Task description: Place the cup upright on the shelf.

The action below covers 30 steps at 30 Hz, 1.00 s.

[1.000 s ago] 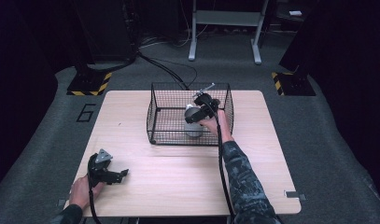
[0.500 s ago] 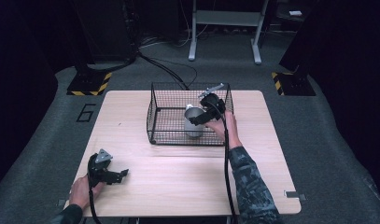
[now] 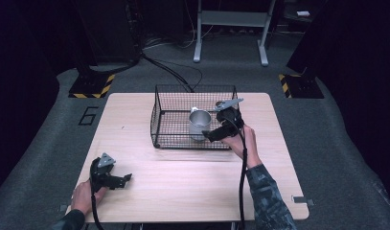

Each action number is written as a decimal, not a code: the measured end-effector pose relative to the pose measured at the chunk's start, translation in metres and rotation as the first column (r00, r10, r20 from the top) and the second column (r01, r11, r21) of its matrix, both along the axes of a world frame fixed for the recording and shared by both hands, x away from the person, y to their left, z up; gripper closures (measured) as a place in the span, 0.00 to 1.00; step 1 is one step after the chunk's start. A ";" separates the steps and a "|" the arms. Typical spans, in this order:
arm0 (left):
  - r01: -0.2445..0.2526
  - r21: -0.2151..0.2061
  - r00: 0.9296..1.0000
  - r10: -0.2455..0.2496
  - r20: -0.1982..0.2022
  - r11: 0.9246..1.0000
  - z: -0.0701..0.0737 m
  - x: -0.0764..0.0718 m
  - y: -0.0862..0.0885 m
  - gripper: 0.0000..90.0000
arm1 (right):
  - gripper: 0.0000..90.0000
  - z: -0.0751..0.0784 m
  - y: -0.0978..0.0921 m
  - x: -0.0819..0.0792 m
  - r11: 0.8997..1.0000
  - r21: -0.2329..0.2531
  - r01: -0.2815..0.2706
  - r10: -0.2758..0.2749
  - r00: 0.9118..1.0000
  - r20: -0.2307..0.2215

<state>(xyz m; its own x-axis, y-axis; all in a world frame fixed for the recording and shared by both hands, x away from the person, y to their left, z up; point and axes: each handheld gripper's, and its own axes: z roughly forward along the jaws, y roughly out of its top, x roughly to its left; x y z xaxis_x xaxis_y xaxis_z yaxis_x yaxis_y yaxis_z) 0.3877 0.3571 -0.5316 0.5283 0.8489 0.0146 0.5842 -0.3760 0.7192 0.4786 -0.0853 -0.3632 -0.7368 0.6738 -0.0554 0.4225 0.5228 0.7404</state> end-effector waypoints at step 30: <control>0.001 0.002 1.000 -0.001 -0.003 1.000 0.000 0.000 0.000 0.00 | 0.00 -0.080 -0.097 -0.087 0.977 0.022 0.214 -0.214 0.977 -0.008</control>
<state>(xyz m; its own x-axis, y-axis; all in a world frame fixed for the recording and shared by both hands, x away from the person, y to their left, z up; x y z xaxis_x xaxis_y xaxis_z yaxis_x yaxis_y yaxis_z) 0.3876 0.3572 -0.5313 0.5292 0.8484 0.0146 0.5863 -0.3780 0.7165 0.3915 -0.1825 -0.4430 -0.5755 0.8171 -0.0345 0.5271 0.4028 0.7483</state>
